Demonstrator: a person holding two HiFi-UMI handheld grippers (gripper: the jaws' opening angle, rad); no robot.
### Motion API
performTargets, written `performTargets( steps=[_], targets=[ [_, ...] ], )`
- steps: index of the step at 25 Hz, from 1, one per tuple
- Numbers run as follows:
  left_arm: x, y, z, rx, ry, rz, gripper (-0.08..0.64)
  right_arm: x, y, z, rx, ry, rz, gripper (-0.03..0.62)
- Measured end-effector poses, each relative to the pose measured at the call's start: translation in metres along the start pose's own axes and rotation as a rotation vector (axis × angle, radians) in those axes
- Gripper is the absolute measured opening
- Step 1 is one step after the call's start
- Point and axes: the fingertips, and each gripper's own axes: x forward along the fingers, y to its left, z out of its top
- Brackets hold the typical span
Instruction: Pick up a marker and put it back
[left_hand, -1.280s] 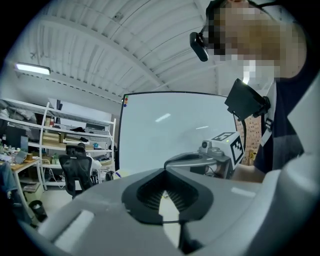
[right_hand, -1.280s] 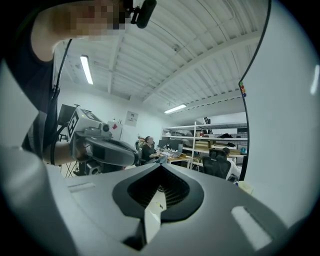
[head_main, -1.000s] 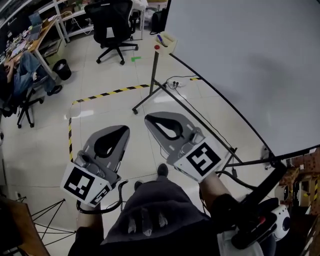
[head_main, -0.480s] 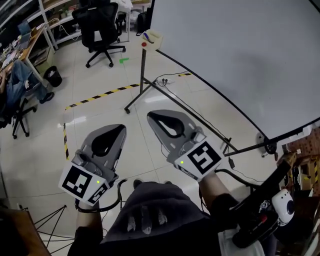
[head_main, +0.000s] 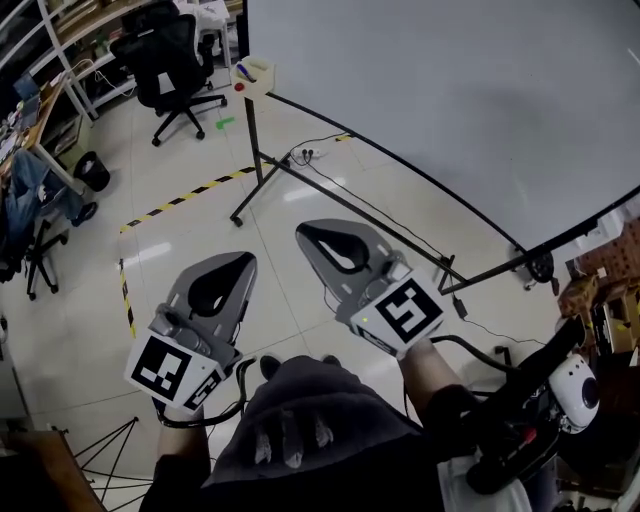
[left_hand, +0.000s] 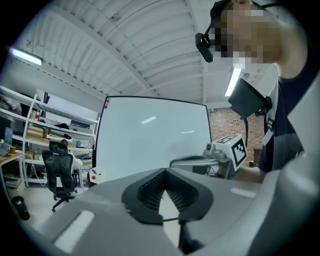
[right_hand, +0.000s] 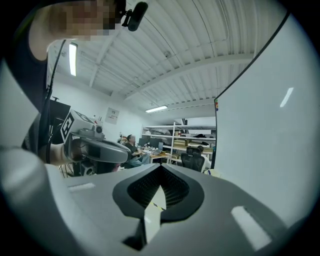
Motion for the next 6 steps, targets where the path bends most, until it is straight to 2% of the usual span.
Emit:
performTargets(
  steps=[6],
  targets=[
    [0.025, -0.034, 0.003, 0.01, 0.002, 0.014, 0.006, -0.04, -0.02, -0.001, 0.006, -0.014, -0.001, 0.0]
  ],
)
